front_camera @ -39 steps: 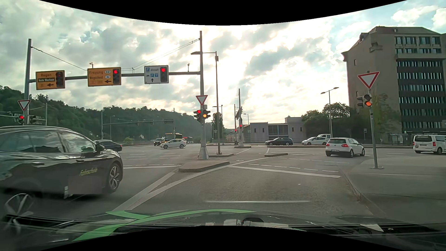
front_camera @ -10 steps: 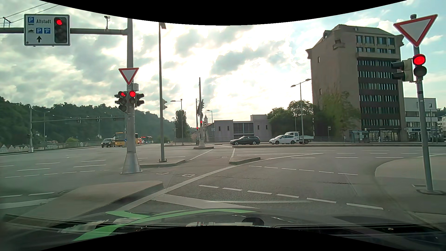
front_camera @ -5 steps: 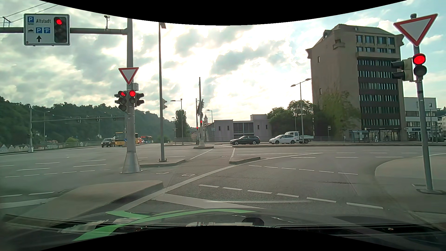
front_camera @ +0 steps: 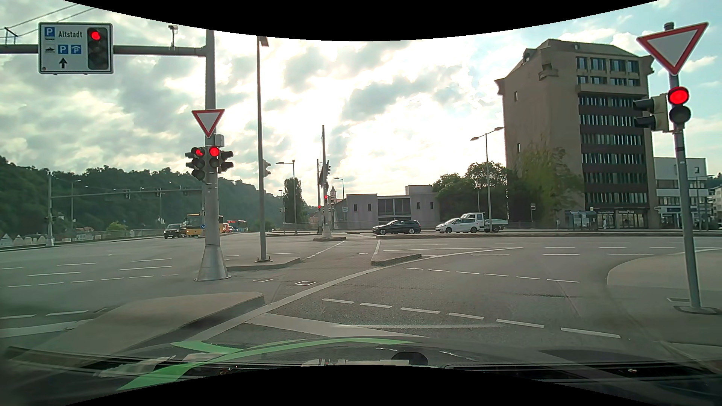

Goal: Follow the waypoints while adhering to traffic rules and regulations

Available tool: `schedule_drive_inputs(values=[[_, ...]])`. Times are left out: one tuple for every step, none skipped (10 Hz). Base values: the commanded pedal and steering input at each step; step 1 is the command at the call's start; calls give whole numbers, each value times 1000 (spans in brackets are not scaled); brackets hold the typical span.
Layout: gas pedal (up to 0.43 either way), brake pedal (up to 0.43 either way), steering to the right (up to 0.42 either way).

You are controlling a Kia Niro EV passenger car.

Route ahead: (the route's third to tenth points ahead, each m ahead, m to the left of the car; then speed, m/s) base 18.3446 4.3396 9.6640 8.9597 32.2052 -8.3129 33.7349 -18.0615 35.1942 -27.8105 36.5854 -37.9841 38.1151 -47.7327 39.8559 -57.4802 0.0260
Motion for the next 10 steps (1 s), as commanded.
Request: schedule_drive_inputs(values=[[0, 439, 135], [0, 439, 135], [0, 439, 135], [0, 445, 135], [0, 445, 135], [0, 445, 135], [0, 445, 135], [0, 445, 135], [0, 439, 135], [0, 439, 135]])
